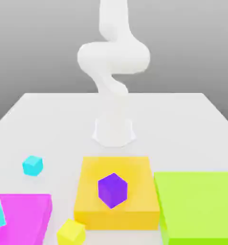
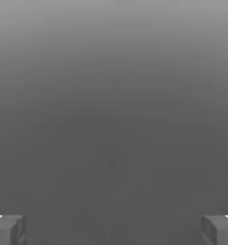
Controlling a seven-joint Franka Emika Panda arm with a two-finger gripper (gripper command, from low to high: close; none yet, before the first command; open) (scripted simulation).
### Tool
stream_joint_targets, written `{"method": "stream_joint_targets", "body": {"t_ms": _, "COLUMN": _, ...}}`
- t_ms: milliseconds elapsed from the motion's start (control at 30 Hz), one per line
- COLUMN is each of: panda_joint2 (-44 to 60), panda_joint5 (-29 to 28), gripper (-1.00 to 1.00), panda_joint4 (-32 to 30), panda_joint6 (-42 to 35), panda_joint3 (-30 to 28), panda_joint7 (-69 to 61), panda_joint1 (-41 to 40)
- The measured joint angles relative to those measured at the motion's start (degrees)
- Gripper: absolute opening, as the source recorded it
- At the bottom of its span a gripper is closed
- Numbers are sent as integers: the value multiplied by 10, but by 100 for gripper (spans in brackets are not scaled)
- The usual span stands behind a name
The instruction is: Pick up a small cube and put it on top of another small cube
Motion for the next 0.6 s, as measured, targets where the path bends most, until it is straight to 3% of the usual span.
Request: {"method": "stream_joint_targets", "body": {"t_ms": 600, "panda_joint2": 377, "panda_joint5": -2, "gripper": 0, "panda_joint4": -38, "panda_joint6": 139, "panda_joint3": -20, "panda_joint7": 85, "panda_joint1": -54}}
